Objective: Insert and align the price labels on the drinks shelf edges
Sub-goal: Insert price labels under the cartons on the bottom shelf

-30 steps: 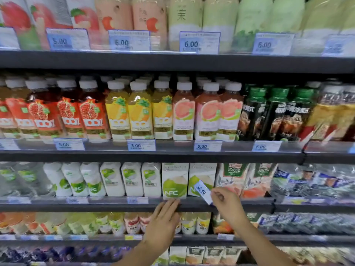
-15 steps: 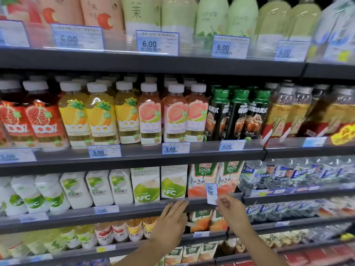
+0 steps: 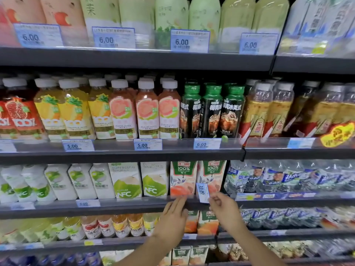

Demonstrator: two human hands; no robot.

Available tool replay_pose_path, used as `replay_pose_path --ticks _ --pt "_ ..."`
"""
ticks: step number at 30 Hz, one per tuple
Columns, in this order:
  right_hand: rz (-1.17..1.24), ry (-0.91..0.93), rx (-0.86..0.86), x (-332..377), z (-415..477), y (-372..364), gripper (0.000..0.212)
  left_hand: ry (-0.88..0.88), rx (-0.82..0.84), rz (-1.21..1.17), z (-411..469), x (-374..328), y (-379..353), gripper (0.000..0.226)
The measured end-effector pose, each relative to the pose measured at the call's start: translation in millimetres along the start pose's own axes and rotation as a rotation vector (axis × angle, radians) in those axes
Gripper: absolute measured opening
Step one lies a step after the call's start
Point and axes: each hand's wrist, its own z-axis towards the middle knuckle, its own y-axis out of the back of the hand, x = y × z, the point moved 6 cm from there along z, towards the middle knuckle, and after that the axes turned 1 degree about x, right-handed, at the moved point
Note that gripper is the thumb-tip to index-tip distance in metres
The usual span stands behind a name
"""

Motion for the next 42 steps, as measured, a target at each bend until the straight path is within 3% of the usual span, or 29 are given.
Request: replay_pose_path --ticks 4,8,14,25,30,33,35,39,42 --pt "-0.019 0.099 0.012 3.3 6.0 0.7 0.029 0.071 -0.001 0.008 8.8 -3.6 8.3 0.029" --pt "-0.071 0.233 -0.002 7.7 12.0 -0.1 0.014 0.063 -0.071 -0.028 17.6 1.6 15.0 0.027" --pt "-0.211 0.409 0.017 7.4 18.4 -5.2 0.023 0.036 -0.147 -0.097 18.5 4.4 21.4 0.031" --pt "-0.292 0.454 0.035 14.2 21.6 -0.3 0.024 0.028 -0.118 -0.117 20.0 10.3 27.7 0.029" --pt "-0.604 0.453 0.132 6.6 22.7 -13.7 0.048 0.050 -0.113 -0.141 21.0 9.8 32.1 0.036" --pt "-0.743 0.484 0.147 8.8 22.8 -18.2 0.045 0.061 -0.116 -0.155 21.6 10.7 33.2 0.038" --pt "-0.771 0.508 0.142 13.3 19.5 -20.5 0.044 0.055 -0.123 -0.158 22.0 10.9 32.3 0.038" --pt "-0.729 0.524 0.120 8.1 17.4 -26.9 0.068 0.028 -0.149 -0.170 22.9 13.7 26.9 0.036" --pt "-0.699 0.522 0.116 2.9 19.1 -27.2 0.064 0.025 -0.164 -0.172 24.2 17.3 22.5 0.038"
